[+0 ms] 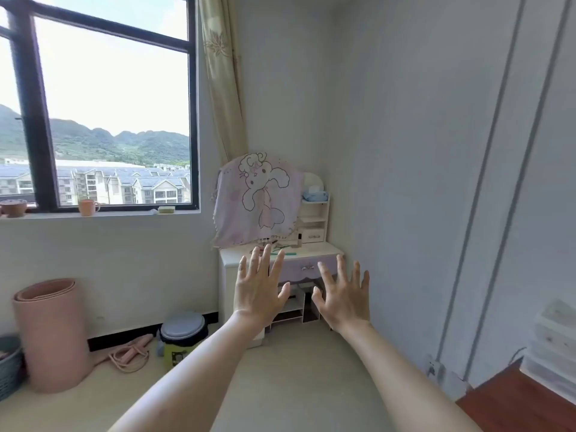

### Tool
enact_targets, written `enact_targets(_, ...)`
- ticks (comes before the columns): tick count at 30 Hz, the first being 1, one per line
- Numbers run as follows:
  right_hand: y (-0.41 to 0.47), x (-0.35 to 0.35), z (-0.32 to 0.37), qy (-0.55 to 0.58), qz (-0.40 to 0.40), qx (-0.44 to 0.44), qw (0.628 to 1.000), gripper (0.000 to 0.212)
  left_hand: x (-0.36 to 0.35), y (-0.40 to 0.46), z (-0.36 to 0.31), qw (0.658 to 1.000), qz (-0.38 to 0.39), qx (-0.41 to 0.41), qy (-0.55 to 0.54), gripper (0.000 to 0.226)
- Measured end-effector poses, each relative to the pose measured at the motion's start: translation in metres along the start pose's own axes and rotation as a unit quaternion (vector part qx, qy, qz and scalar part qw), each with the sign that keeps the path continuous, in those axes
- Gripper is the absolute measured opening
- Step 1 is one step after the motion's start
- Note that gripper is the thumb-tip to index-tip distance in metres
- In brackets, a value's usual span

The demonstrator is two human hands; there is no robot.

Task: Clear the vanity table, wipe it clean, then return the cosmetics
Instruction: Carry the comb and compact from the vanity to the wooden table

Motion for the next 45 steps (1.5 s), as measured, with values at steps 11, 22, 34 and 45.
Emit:
enact_targets(11,0.139,-0.120,0.003,-0.008,0.046,-0.008,0.999,0.064,-0.140,0.123,0.048,0.998,0.057,0.002,0.004,0.066)
enact_targets(22,0.282,-0.256,-0.024,-0.020,0.084,-0.019,0.996,0.057,-0.297,0.261,0.069,0.995,0.095,-0.013,-0.016,0.066)
enact_targets(34,0.453,-0.432,-0.095,-0.012,0.132,0.020,0.991,0.057,-0.493,0.401,0.052,0.990,0.135,0.046,-0.020,0.067)
enact_targets(45,0.581,-0.584,-0.111,0.010,0.169,0.065,0.983,0.058,-0.653,0.511,0.078,0.980,0.179,0.089,-0.001,0.068)
Point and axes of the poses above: each hand's wrist, its own y-axis towards the middle knuckle, its own x-axis out of the back of the hand, z = x × y, the point moved 6 cm from there along y, towards the middle knuckle, and after that the axes turned 7 degrees about -y, right-handed, at the moved point
